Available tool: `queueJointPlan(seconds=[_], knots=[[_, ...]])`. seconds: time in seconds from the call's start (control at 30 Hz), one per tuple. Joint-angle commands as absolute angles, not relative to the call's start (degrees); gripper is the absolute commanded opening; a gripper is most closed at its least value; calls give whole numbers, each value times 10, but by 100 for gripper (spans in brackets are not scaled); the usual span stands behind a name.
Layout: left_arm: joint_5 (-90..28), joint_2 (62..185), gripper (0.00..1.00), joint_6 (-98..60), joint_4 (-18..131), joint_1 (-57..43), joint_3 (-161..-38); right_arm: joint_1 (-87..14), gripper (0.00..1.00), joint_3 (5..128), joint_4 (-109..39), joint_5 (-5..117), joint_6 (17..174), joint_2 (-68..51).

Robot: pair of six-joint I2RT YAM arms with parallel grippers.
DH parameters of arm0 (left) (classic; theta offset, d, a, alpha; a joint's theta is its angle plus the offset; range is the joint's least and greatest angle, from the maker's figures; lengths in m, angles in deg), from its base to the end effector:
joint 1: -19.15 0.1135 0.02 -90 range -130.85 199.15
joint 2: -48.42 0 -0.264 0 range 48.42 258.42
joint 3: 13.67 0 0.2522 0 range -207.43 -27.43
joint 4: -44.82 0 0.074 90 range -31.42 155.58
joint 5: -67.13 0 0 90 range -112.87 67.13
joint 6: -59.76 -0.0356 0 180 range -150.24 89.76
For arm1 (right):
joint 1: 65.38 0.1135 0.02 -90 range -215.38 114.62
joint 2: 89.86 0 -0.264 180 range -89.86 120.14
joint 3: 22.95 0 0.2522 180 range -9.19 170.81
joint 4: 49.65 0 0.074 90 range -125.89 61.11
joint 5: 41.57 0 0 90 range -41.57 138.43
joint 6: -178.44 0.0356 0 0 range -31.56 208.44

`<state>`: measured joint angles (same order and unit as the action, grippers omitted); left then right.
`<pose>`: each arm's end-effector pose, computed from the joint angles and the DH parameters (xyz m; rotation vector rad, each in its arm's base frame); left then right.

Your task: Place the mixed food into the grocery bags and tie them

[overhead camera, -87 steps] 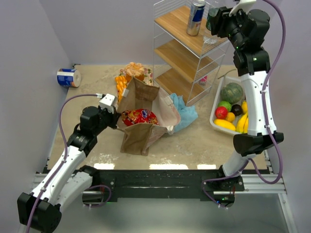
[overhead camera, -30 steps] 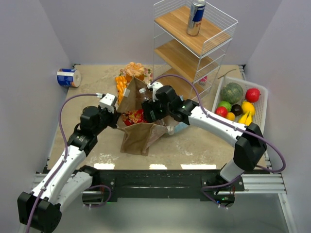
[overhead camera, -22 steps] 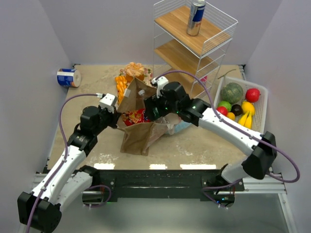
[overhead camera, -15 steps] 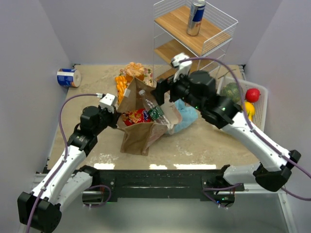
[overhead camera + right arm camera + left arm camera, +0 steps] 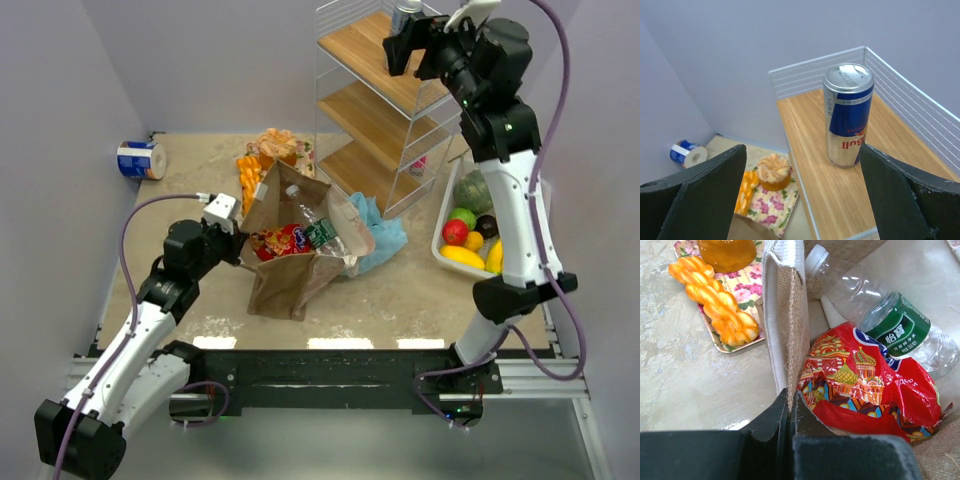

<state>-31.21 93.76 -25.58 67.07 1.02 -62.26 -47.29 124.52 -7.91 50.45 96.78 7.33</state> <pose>0.1785 -0.0639 0.2800 0.3238 1.8921 -0.4072 0.3062 0.1014 0.5857 -0.1511 1.4262 0.4053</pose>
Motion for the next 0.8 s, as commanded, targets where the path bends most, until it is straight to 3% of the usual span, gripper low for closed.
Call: queueJointPlan(seconds=[0.0, 0.77], knots=[[-316, 922, 0, -269, 624, 8, -631, -510, 99, 1309, -53, 560, 967, 133], [-315, 921, 0, -271, 623, 8, -633, -536, 99, 1342, -162, 607, 952, 228]])
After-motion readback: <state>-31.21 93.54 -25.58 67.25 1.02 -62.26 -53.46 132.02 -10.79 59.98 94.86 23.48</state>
